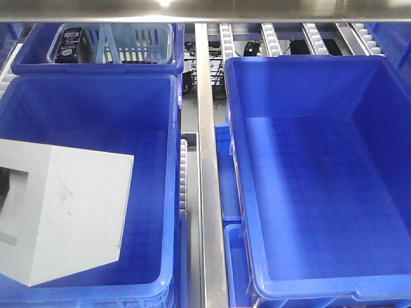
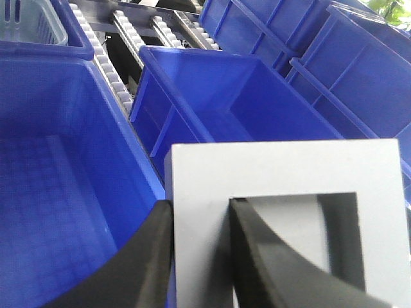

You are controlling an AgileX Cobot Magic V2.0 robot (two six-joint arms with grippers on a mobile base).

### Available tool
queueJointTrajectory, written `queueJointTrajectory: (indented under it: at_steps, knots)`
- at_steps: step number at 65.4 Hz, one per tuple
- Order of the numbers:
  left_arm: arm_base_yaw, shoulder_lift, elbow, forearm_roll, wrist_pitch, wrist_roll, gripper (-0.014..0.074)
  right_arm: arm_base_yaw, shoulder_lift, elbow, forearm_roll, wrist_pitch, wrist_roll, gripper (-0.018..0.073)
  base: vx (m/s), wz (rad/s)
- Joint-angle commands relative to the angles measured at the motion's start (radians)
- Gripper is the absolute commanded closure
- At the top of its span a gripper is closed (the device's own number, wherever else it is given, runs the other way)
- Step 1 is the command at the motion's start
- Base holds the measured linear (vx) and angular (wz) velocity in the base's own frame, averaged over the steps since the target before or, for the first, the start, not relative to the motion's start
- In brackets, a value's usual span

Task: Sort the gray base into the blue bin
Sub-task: 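Hold the block above the blue bins, stopped at the rack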

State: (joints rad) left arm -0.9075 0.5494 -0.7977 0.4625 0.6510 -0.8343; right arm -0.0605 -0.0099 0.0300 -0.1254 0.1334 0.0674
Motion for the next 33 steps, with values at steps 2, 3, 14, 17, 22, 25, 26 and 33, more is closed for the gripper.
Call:
queueJointTrajectory:
  at_steps: [2, 3, 14, 17, 22, 25, 26, 33]
  knots:
    - [-0.004, 0.004, -0.025, 0.026, -0.091, -0.008, 0.0594, -0.001, -0.015, 0.014, -0.009, -0.076, -0.006, 0.0568, 0.0, 0.0]
    - [-0.004, 0.004, -0.025, 0.026, -0.091, -0.008, 0.0594, -0.001, -0.015, 0.014, -0.009, -0.076, -0.006, 0.0568, 0.0, 0.0]
    - [-0.004, 0.004, -0.025, 0.026, -0.091, -0.008, 0.0594, -0.001, -0.015, 0.014, -0.009, -0.076, -0.006, 0.0568, 0.0, 0.0]
    - [-0.004, 0.004, -0.025, 0.026, -0.091, -0.008, 0.0594, -0.001, -0.015, 0.014, -0.009, -0.076, -0.006, 0.0568, 0.0, 0.0]
    - [-0.004, 0.004, -0.025, 0.026, -0.091, -0.008, 0.0594, -0.001, -0.015, 0.014, -0.009, -0.076, -0.006, 0.0568, 0.0, 0.0]
    - [-0.004, 0.004, -0.025, 0.026, -0.091, -0.008, 0.0594, -0.001, -0.015, 0.014, -0.009, -0.076, -0.006, 0.0568, 0.0, 0.0]
    - [-0.004, 0.004, -0.025, 0.026, -0.091, -0.008, 0.0594, -0.001, -0.015, 0.014, -0.009, -0.076, -0.006, 0.0568, 0.0, 0.0]
    - [-0.004, 0.004, -0.025, 0.026, -0.091, -0.008, 0.0594, -0.001, -0.015, 0.014, -0.009, -0.076, -0.006, 0.0568, 0.0, 0.0]
